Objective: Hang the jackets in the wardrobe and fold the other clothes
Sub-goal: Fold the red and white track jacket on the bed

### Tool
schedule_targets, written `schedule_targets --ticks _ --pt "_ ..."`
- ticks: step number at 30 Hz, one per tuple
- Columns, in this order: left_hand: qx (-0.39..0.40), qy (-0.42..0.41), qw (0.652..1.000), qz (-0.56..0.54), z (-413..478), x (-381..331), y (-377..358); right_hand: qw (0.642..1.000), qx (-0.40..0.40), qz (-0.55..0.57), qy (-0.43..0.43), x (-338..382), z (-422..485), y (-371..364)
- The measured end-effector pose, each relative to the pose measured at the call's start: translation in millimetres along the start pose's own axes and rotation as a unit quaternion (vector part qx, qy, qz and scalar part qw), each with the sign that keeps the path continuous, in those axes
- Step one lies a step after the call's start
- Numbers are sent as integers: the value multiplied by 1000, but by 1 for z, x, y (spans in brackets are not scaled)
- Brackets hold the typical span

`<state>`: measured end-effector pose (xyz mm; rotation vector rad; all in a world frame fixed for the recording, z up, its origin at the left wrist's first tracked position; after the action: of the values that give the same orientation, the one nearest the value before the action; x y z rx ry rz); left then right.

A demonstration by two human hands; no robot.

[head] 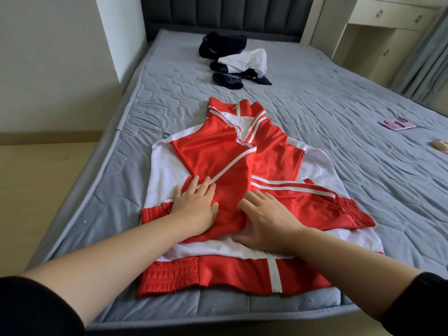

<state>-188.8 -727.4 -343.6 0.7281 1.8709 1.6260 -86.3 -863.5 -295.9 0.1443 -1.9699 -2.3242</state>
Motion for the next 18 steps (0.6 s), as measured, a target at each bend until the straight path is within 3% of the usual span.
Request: schedule_targets --ticks 5,7,9,11,13,16,18 --pt "15 10 1000 -15 3 0 -2 996 -84 -33 18 9 5 1" --pt "12 14 1000 -19 3 -1 -3 998 -52 -41 -3 9 6 -3" --pt "14 13 1000 -21 3 -1 -4 997 36 -55 -43 8 8 -5" --pt "20 5 999 -33 3 1 -2 996 87 -9 -28 0 6 -10" --pt "33 -1 998 -61 4 3 2 997 54 46 -1 -1 4 -2" --pt "47 -7 996 -77 2 0 6 990 -118 79 11 -5 7 9" --pt "37 -13 997 -61 -3 -7 4 992 -106 46 -52 -12 14 1"
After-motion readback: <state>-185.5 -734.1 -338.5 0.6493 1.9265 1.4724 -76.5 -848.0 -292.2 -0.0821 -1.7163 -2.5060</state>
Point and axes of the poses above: each hand's wrist, its own z-axis towards the middle knuckle, its own y-axis out of the back of the hand, x = y × z, the point moved 3 cm from there along z, towards the middle knuckle, and after that the axes turned 6 degrees about y, right-handed, at the moved point
